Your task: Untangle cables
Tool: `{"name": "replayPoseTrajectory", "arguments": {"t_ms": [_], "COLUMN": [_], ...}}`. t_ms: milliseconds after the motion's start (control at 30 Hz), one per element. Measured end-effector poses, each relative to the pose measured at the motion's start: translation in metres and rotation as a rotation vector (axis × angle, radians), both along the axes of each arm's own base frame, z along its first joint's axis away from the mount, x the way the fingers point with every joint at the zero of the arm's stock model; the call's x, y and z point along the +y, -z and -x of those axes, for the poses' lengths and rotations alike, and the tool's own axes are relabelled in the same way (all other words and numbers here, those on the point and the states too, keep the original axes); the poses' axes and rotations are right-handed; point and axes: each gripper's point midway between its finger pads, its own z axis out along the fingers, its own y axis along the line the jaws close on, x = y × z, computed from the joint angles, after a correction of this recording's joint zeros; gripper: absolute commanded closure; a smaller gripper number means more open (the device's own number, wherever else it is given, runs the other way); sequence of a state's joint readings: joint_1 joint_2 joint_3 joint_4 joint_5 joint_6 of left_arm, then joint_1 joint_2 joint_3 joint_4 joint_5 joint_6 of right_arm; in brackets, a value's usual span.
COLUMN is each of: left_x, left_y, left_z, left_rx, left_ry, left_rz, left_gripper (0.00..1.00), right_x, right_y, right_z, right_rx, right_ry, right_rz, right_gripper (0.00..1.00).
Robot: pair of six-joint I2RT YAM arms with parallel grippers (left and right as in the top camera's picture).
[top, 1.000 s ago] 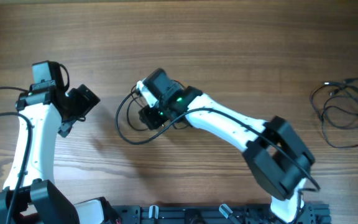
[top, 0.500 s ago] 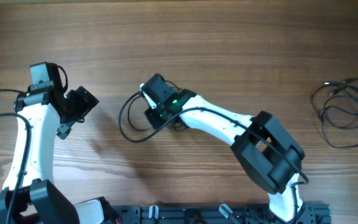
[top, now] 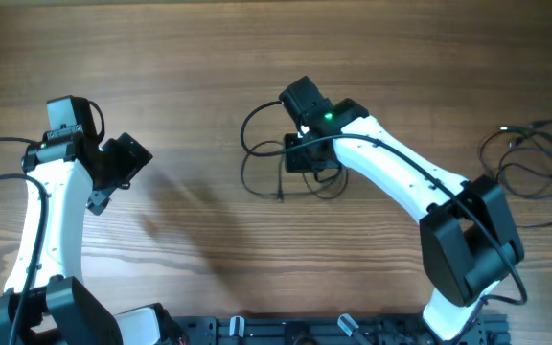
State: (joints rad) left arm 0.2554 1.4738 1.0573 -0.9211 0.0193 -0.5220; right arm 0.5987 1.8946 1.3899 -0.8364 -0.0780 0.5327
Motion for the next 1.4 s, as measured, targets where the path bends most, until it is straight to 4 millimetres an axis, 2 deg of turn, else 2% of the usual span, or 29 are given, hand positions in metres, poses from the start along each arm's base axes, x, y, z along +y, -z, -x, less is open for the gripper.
{"name": "replayPoseTrajectory", "arguments": {"t_ms": [100,233,400,500,733,967,1200,1400], "left_x": [0.000,0.000,0.000,0.000,0.000,0.000,0.000,0.000], "left_y": [0.000,0.000,0.000,0.000,0.000,0.000,0.000,0.000], "left_z": [0.000,0.001,0.001,0.001,0.001,0.001,0.001,0.001], "left_rx": [0.001,0.003,0.003,0.003,0.003,0.003,0.003,0.003], "left_ry": [0.000,0.000,0.000,0.000,0.000,0.000,0.000,0.000], "left_rz": [0.000,0.001,0.001,0.001,0.000,0.001,0.000,0.000], "left_gripper": [0.00,0.00,0.00,0.00,0.00,0.00,0.00,0.00], "right_x": [0.005,0.016,0.022,0.023,0.018,0.012,0.011,0.020], "right_y": [0.002,0.002,0.002,0.002,0.007,0.035,0.058,0.060], "right_z": [0.003,0.015,0.043,0.054,0.051,0.053,0.063,0.054], "right_rx": [0.025,0.086,0.178,0.186,0.099,0.023,-0.014,-0.081], "right_ry": [0.012,-0.025,-0.136,-0.256,-0.489,-0.674,-0.770,-0.792], "right_rz": [-0.025,-0.092,-0.122,-0.117,-0.052,-0.016,-0.007,-0.020], "right_gripper": [0.86,0.82,0.55,0.45,0.43,0.43,0.44,0.51]}}
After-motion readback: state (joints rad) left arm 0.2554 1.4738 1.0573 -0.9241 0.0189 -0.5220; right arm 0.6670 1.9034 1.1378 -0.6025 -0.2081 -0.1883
